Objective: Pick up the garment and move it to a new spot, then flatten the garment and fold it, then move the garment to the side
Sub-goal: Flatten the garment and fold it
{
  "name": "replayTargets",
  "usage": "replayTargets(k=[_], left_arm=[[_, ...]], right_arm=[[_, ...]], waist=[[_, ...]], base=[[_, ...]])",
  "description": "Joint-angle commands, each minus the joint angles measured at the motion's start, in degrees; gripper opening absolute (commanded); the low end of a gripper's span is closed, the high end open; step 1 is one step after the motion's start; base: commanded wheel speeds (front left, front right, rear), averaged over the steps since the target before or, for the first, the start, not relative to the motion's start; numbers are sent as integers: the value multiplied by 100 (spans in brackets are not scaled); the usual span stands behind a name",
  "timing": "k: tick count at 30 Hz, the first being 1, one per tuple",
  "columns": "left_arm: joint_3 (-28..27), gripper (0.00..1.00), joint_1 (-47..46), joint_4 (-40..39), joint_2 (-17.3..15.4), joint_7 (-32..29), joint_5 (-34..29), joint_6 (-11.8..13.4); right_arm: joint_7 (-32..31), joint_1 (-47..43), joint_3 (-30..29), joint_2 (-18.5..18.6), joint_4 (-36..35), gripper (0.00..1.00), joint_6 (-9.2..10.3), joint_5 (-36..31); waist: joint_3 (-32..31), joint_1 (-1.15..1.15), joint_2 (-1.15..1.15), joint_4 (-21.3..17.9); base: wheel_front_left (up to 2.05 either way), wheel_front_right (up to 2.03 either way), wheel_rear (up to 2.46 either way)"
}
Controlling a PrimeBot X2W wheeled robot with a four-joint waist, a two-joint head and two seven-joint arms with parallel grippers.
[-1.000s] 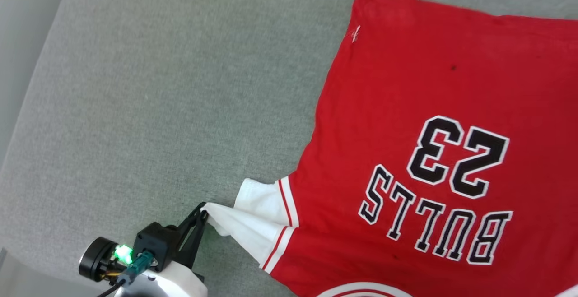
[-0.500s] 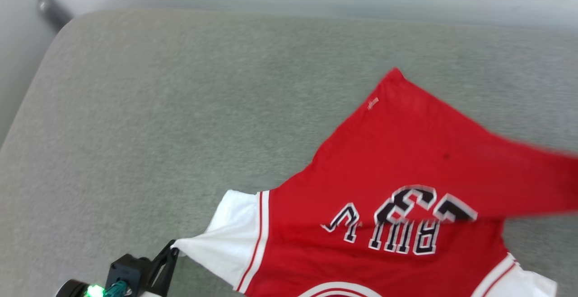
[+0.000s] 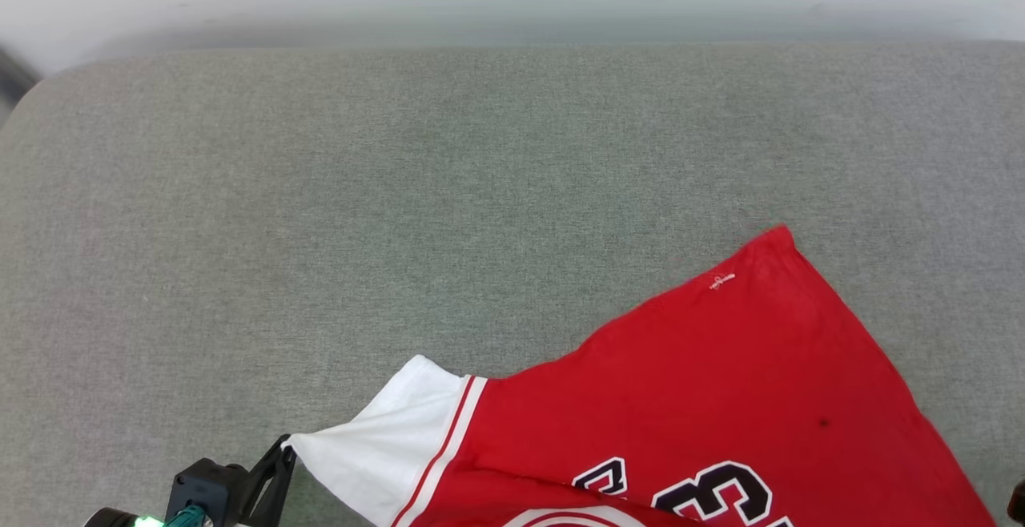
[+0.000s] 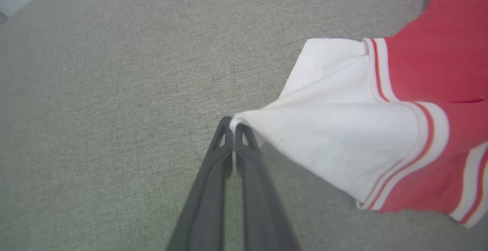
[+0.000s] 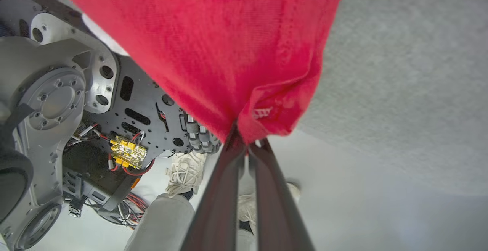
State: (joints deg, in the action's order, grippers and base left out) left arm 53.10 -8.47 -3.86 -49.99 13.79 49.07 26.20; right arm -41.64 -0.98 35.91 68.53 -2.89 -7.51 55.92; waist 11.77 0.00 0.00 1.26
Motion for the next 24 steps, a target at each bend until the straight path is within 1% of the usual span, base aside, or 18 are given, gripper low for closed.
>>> replayTargets(k=[1, 3, 4, 5, 6, 10, 14, 19, 24], left_arm=[[-15, 0, 31, 28, -15, 27, 14, -27], [-3, 0, 58, 47, -32, 30, 20, -37], [0, 0, 70, 54, -42, 30, 24, -41], [-1, 0, 79, 58, -45, 32, 31, -47], [-1, 0, 87, 62, -47, 35, 36, -50], [25, 0, 57, 59, -40, 16, 13, -64], [65, 0, -26, 20, -11, -30, -49, -78], [115, 0, -200, -38, 32, -94, -170, -122], [165, 0, -438, -97, 117, -179, -320, -173]], right_arm=[[88, -114, 5, -66, 62, 0, 4, -20], [203, -215, 16, -156, 118, 0, 4, -53], [275, -236, -19, -193, 149, 2, 4, -53], [342, -217, -76, -197, 181, 46, 4, -79], [422, -162, -147, -192, 215, 100, 4, -110], [670, 170, -554, -137, 227, 100, 4, -94], [775, 605, -1012, -24, 54, 100, 4, -90], [547, 1264, -1344, 129, -297, 100, 4, -151], [-24, 2087, -1224, -4, -646, 100, 4, -338]], waist=[[-4, 0, 0, -16], [-11, 0, 0, -28], [-9, 0, 0, -31], [-8, 0, 0, -34], [-8, 0, 0, -36], [-17, 0, 0, -12], [-2, 0, 0, 62], [137, 0, 0, 232], [392, 0, 0, 421]], base=[[0, 0, 0], [0, 0, 0], [0, 0, 0], [0, 0, 0], [0, 0, 0], [0, 0, 0], [0, 0, 0], [0, 0, 0], [0, 0, 0]])
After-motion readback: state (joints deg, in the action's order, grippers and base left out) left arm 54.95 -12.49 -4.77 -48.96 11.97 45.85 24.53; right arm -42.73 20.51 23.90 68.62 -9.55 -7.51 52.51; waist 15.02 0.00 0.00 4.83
